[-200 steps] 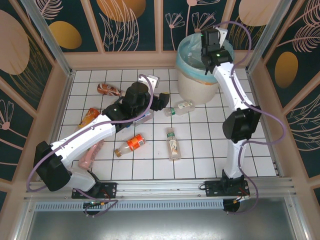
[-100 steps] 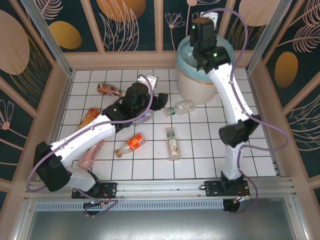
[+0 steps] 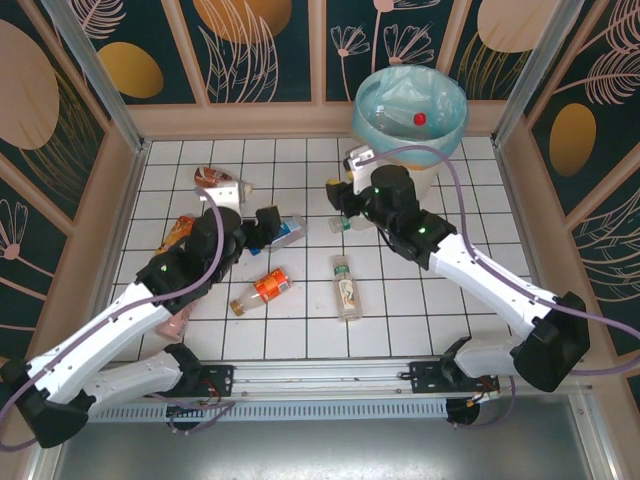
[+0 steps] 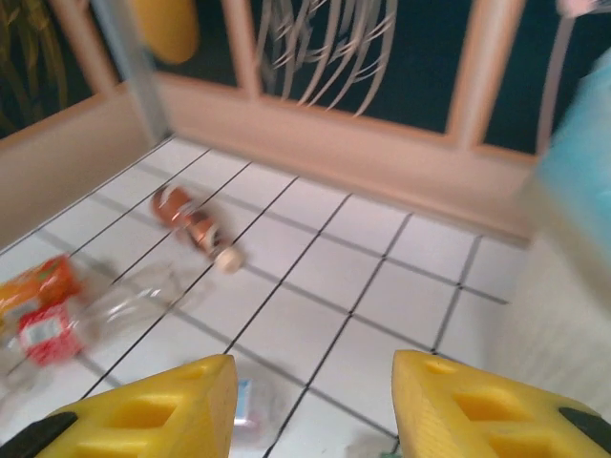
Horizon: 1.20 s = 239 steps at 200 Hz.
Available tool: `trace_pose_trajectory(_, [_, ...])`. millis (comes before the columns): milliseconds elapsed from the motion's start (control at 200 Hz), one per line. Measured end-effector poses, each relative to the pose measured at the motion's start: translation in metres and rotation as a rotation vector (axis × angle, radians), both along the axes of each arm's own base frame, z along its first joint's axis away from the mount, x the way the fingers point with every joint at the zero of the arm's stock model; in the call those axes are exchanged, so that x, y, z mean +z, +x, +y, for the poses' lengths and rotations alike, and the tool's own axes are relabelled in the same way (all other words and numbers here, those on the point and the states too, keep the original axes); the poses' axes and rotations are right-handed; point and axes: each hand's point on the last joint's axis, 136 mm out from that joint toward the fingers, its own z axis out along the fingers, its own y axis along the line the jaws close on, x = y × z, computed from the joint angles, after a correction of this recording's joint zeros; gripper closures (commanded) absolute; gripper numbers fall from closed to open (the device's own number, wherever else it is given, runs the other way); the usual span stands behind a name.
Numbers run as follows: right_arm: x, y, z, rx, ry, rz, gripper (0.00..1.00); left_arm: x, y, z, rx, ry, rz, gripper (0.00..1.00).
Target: Put the plastic bottles in the bin
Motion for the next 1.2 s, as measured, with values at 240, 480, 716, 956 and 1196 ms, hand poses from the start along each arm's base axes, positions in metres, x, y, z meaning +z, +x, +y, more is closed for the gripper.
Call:
trace_pose_trajectory(240, [-0.033, -0.047, 0.078, 0.381, -0.037, -0.021, 0.53, -0.053, -0.032, 0.033, 0.100, -0.018, 0.186, 0.19])
trace_pose_trajectory(480, [-0.093, -0.056, 0.152, 0.480, -0.047, 0.181, 0.59, -0.044, -0.045, 0.052, 0.163, -0.097, 0.187, 0.19])
trace_pose_trajectory(716, [-0.120, -0.055, 0.187, 0.501, -0.010, 0.334, 0.56, -0.068, -0.053, 0.062, 0.210, -0.133, 0.225, 0.22])
trace_pose_trajectory(956, [-0.139, -0.050, 0.232, 0.509, -0.015, 0.441, 0.57, -0.090, -0.036, 0.076, 0.279, -0.191, 0.273, 0.25])
trace_pose_trajectory(1196, [-0.159, -0.039, 0.261, 0.466, 0.060, 0.595, 0.59, -0.088, 0.004, 0.112, 0.391, -0.233, 0.253, 0.27])
